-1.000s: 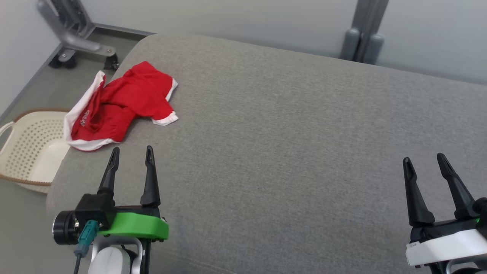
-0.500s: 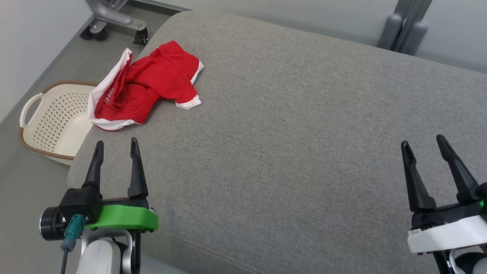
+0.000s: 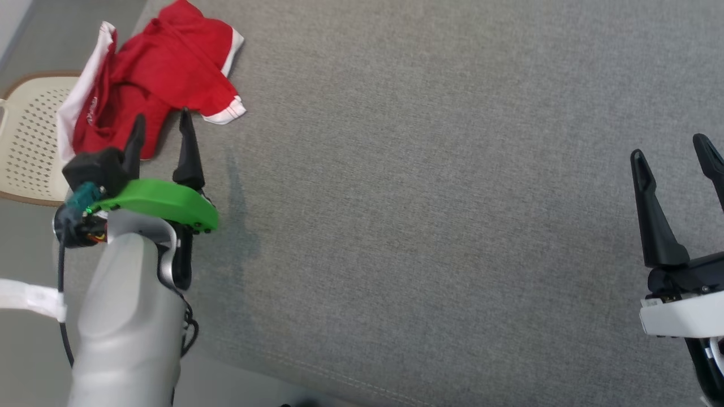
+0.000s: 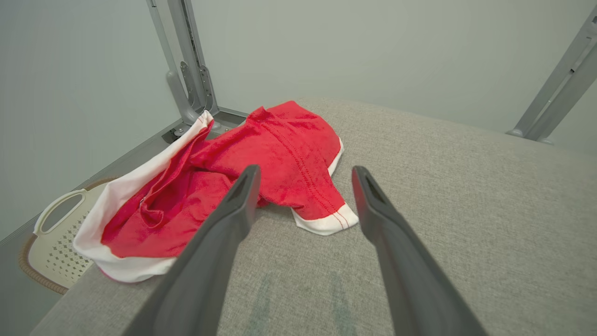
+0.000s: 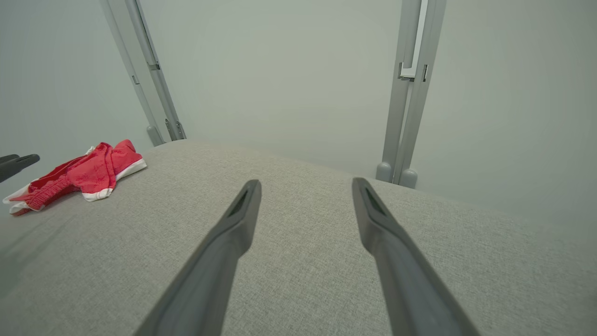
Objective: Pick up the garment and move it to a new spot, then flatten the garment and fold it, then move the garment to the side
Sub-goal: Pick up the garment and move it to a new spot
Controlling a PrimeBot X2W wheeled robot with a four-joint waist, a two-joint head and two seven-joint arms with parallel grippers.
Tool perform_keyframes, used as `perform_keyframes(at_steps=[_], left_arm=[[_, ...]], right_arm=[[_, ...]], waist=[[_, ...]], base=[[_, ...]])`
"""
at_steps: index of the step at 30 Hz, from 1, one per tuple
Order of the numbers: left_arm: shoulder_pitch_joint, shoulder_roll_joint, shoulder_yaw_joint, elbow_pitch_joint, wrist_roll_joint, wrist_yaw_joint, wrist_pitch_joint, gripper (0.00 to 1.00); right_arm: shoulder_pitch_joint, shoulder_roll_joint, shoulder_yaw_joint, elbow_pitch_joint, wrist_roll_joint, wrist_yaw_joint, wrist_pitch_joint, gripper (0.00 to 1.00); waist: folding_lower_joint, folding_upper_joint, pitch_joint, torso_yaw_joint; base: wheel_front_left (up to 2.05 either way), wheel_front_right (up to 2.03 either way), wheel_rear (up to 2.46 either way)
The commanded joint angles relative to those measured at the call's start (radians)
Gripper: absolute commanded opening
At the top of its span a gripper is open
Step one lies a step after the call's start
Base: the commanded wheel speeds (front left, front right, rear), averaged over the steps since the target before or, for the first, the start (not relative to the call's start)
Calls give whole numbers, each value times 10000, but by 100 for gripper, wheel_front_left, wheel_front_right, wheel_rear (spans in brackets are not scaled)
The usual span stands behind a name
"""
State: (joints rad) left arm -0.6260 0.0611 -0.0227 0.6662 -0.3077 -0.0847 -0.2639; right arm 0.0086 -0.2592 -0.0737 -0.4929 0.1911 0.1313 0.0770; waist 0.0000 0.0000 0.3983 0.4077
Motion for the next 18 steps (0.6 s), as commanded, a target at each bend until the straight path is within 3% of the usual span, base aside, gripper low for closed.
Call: perform_keyframes(at_steps=[1, 10, 12, 18], left_arm=[[-641, 208, 62, 643, -147, -115, 8, 100], [-2818, 956, 512, 4313, -987, -380, 339, 100], [-3036, 1081, 568, 4759, -1142, -396, 387, 0], [-2975, 1499, 602, 5063, -1213, -436, 80, 0]], right_arm=[[-205, -61, -61, -64, 47, -12, 5, 100], [-449, -116, -155, 94, 113, -12, -213, 100], [-511, -93, -187, 144, 108, -12, -276, 100], [-602, -7, -176, 352, 105, -12, -573, 100]], waist=[[0, 0, 1333, -857], [0, 0, 1895, -1598], [0, 0, 1904, -1693], [0, 0, 1628, -1860]], base=[[0, 0, 0], [0, 0, 0], [0, 0, 0], [0, 0, 0]])
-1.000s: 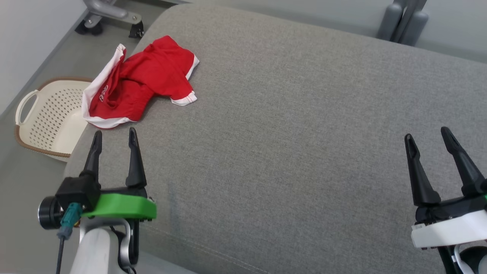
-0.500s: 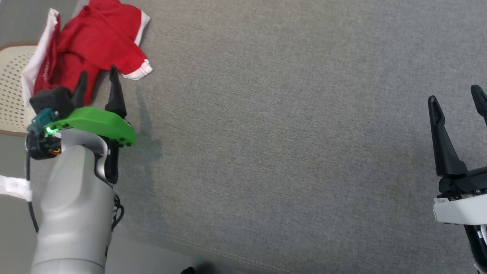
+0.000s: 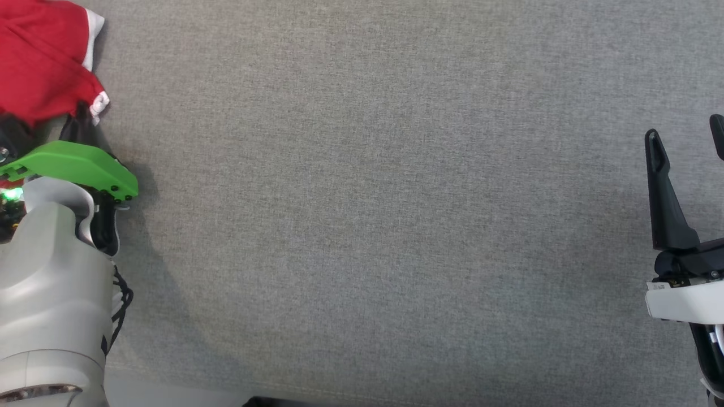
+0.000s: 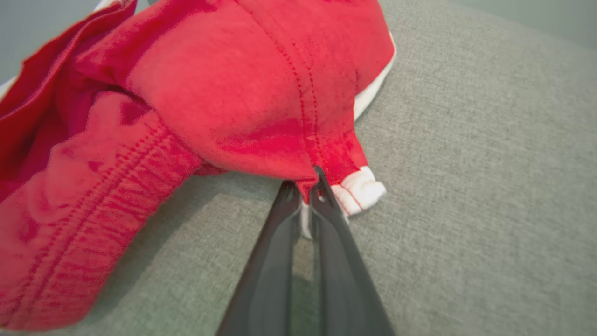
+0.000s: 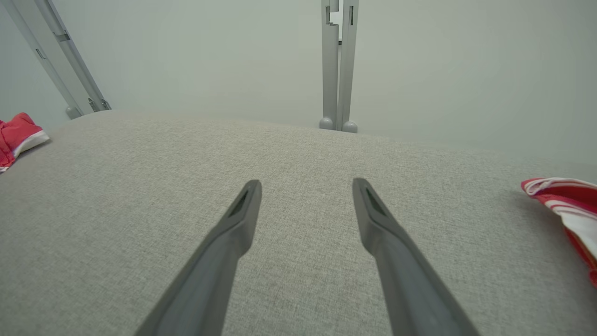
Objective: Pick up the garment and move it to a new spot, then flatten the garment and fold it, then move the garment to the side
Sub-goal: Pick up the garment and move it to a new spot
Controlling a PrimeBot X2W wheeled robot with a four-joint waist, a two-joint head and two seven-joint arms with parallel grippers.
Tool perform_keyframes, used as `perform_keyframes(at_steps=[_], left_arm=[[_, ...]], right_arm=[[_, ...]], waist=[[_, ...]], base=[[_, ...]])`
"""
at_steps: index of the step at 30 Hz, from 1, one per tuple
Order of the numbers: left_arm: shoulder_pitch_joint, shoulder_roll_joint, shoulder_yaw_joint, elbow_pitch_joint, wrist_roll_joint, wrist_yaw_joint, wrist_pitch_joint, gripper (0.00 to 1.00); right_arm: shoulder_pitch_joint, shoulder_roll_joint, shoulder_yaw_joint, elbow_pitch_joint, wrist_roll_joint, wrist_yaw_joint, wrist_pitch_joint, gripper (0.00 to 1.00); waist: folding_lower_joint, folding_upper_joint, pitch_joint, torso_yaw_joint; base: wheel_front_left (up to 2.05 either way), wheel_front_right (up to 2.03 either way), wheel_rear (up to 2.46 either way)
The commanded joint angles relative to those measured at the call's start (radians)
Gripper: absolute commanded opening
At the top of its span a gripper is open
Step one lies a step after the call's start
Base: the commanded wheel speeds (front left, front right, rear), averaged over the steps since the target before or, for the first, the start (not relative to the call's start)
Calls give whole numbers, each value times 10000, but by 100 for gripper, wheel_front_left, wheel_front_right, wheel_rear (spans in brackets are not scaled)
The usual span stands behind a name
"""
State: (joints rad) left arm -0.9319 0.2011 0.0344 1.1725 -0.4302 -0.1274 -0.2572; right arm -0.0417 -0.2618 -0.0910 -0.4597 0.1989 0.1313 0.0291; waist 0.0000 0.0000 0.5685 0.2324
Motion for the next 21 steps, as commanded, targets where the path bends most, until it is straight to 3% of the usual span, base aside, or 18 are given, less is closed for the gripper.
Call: perform_keyframes(at_steps=[1, 8, 13, 16, 21], left_arm=[[185, 183, 57, -116, 66, 20, -46, 0], [1829, 544, 975, -3505, 801, 870, -76, 0], [3695, 190, 1318, -6221, 1637, 1239, -79, 0], [4743, -163, 1024, -7653, 2080, 1323, -78, 0], [5999, -838, -186, -9575, 2605, 1089, 168, 0]], right_arm=[[-107, 48, 17, 76, 16, -12, -151, 100], [-136, 257, 242, 552, -59, -12, -726, 100], [123, 527, 374, 1049, -10, -12, -1082, 100], [299, 719, 341, 1225, 6, -12, -1224, 100], [563, 960, 314, 1391, 51, -12, -1340, 100]], waist=[[0, 0, -185, -119], [0, 0, -1359, -356], [0, 0, -2444, -698], [0, 0, -2905, -899], [0, 0, -3246, -1381]], base=[[0, 0, 0], [0, 0, 0], [0, 0, 0], [0, 0, 0], [0, 0, 0]])
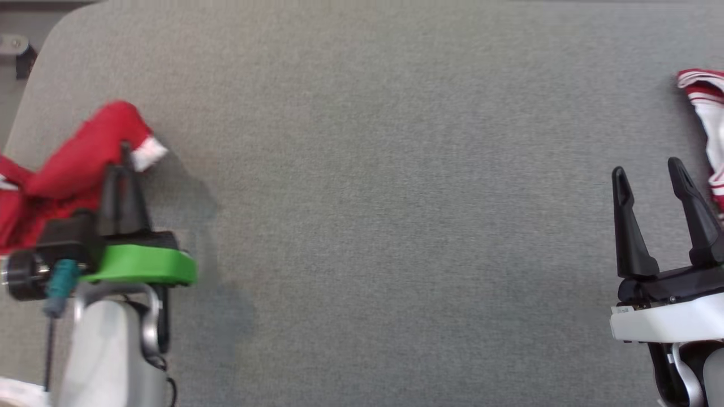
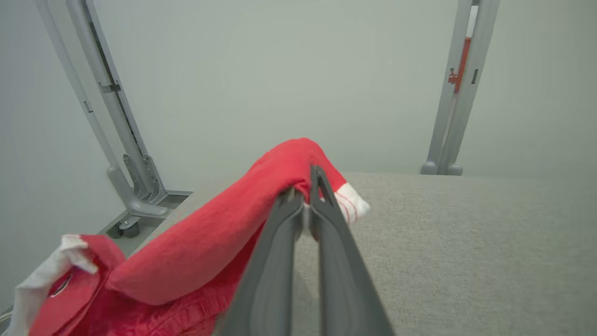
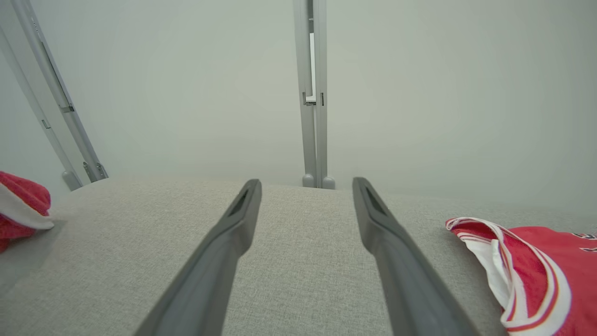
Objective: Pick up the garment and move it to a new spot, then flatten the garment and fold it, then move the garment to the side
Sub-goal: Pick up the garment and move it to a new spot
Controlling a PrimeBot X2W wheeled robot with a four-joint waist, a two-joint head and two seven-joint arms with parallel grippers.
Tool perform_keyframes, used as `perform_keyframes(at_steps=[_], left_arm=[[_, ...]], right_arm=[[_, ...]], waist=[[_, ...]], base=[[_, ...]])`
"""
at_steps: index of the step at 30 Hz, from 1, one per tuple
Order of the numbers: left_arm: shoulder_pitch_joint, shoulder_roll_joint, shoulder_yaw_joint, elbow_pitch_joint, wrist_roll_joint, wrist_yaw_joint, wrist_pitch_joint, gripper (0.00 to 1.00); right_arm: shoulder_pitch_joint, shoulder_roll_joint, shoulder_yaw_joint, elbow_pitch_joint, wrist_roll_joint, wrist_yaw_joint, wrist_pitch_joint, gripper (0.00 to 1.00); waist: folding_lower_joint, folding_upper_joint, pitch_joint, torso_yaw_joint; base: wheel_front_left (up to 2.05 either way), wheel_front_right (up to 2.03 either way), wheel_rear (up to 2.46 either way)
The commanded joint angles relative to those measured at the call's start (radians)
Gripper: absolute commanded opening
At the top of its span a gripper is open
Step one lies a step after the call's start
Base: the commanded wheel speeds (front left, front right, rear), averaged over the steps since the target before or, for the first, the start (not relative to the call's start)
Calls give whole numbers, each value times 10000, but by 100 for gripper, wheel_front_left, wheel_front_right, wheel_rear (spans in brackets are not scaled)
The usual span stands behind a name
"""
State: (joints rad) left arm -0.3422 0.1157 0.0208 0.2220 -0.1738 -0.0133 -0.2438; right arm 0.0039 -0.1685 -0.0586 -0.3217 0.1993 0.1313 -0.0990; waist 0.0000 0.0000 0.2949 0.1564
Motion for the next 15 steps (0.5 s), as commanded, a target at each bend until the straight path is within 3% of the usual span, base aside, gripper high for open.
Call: perform_keyframes(at_steps=[1, 8, 15], left_arm=[[204, -80, -329, -301, 108, -144, 152, 0], [-283, -535, -2989, -817, 290, -849, 980, 0], [-1401, -619, -6077, -582, -374, -1093, 1163, 0]], right_arm=[[126, 73, -16, 23, 52, -12, -75, 100], [-126, 343, 154, 175, 144, -12, -297, 100], [-313, 628, 258, 715, 290, -12, -733, 100]], waist=[[0, 0, -506, -737], [0, 0, 10, -2157], [0, 0, 677, -3726]], base=[[0, 0, 0], [0, 0, 0], [0, 0, 0]])
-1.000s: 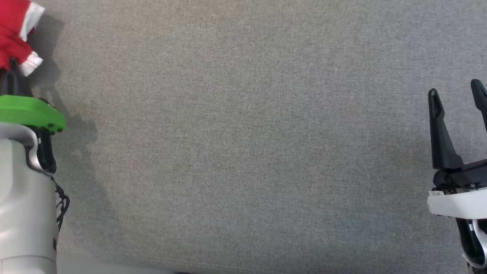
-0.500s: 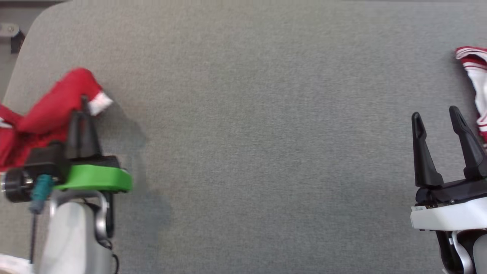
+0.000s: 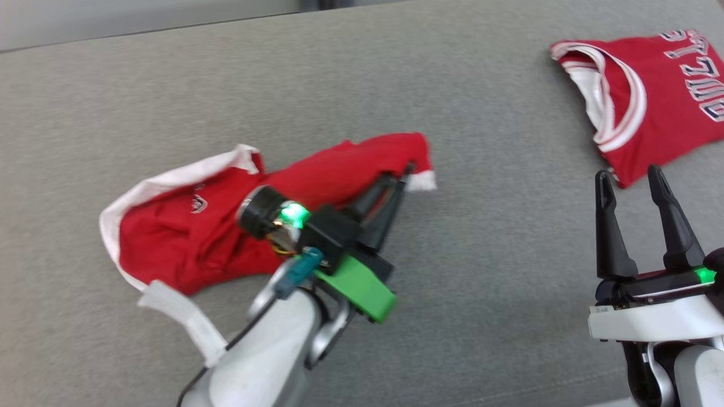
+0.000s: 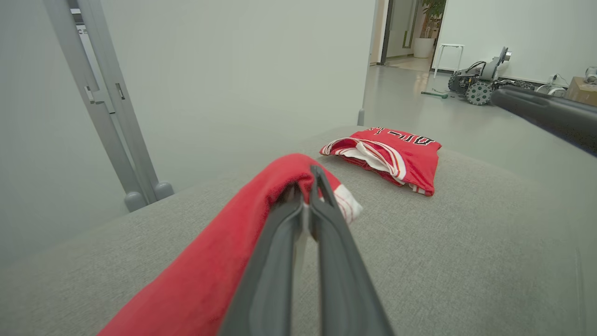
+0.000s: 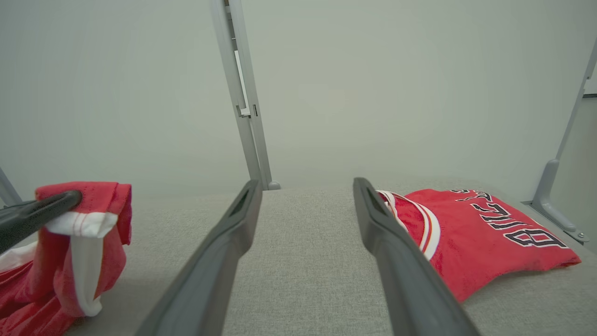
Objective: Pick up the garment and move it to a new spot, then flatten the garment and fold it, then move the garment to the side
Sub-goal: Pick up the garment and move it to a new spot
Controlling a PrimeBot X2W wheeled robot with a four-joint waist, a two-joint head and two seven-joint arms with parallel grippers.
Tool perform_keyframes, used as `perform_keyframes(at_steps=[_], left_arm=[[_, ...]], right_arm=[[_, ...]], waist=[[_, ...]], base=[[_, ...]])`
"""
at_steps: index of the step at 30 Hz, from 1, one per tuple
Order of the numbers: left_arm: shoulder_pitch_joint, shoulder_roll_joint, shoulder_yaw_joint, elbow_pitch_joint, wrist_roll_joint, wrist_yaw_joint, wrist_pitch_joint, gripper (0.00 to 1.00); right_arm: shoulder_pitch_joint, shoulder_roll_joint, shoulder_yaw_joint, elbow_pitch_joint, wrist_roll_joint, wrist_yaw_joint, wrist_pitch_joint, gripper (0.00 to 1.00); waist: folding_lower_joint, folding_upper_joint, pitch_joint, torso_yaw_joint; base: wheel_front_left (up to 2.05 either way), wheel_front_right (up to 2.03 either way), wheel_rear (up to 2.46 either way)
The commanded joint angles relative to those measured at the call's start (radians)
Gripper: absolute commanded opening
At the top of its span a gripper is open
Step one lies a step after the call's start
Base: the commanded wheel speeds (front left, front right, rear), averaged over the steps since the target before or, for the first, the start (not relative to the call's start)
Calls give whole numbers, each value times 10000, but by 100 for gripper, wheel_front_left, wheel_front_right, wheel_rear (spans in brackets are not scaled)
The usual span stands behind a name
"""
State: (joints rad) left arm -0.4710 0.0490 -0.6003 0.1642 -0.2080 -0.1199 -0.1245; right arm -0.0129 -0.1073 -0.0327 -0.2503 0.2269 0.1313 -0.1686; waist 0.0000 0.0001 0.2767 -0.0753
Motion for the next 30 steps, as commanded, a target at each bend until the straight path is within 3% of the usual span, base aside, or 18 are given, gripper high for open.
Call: perform_keyframes(at_steps=[1, 6, 7, 8, 13, 19, 30], left_arm=[[-252, 49, -345, 29, -215, -37, -19, 0], [-697, 65, -1977, 582, -888, 0, 120, 0], [-781, 64, -2112, 704, -915, 68, 69, 9], [-842, 60, -2268, 868, -989, 117, -18, 97], [-1161, 53, -2476, 1144, -945, 358, -629, 100], [-878, 313, -1874, 475, -926, 929, -1213, 100], [973, 1551, 1285, -666, -1447, 2788, -1400, 100]], right_arm=[[-162, 50, 19, 81, 44, -12, -108, 100], [-233, 197, 38, 362, 122, -12, -378, 100], [-241, 215, 33, 400, 115, -12, -401, 100], [-254, 241, 39, 448, 100, -12, -459, 100], [-372, 182, 48, 583, -21, -12, -528, 100], [-337, -52, 38, 553, -93, -12, -361, 100], [-14, -363, 173, 321, -72, -12, 173, 100]], waist=[[0, -1, 959, -1591], [0, -1, 1374, -1997], [0, -1, 1422, -1998], [0, -1, 1460, -1978], [0, -1, 1315, -1523], [0, -1, 755, -652], [0, -1, -154, 609]], base=[[0, 0, 0], [0, 0, 0], [0, 0, 0], [0, 0, 0], [0, 0, 0], [0, 0, 0], [0, 0, 0]])
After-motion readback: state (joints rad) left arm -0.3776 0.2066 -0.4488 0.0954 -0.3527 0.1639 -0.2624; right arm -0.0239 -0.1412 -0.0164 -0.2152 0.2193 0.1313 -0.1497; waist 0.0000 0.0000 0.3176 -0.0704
